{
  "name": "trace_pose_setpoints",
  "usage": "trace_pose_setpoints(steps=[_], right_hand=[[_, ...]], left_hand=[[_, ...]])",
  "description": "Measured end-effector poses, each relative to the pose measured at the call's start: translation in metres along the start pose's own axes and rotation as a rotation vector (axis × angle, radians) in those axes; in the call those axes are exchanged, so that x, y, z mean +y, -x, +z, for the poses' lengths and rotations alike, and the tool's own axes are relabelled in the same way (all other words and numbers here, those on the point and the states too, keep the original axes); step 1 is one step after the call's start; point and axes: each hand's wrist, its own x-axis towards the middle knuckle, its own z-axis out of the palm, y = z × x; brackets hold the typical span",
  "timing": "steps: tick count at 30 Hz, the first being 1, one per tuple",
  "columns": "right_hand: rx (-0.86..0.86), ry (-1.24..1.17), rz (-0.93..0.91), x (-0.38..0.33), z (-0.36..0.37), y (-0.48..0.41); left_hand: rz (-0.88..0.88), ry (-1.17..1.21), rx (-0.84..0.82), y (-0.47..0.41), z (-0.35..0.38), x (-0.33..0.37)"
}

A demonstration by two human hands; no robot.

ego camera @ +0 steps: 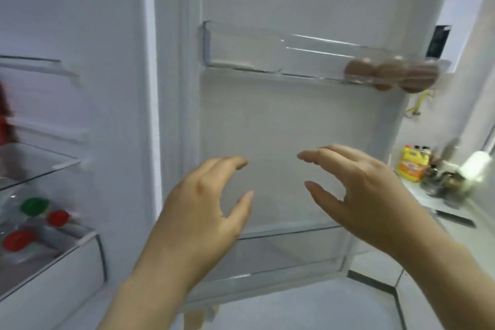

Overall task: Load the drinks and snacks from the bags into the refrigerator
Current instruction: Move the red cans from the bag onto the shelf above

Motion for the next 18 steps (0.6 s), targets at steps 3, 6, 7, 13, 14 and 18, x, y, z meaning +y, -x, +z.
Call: trace_pose_setpoints(steps=[3, 6, 7, 13, 14, 18], right_hand=[[-0.021, 0.046, 0.031, 0.035, -0.022, 0.033], [-0.031, 0.088, 0.089, 0.067, -0.042, 0.071], [-0.039, 0.100, 0.121, 0.077, -0.049, 0.084], [-0.124, 0.199, 0.334, 0.131, -0.084, 0.162], [-0.138, 0.215, 0.374, 0.139, -0.090, 0.172], [-0.161, 0.281, 0.534, 0.166, -0.114, 0.214]], left_hand=[[0.035, 0.059, -0.025, -0.005, 0.036, 0.035], [0.071, 0.105, -0.062, -0.006, 0.075, 0.069], [0.082, 0.121, -0.081, -0.007, 0.088, 0.080], [0.175, 0.252, -0.235, -0.007, 0.166, 0.147], [0.197, 0.271, -0.271, -0.007, 0.178, 0.157], [0.300, 0.340, -0.380, -0.014, 0.224, 0.197]])
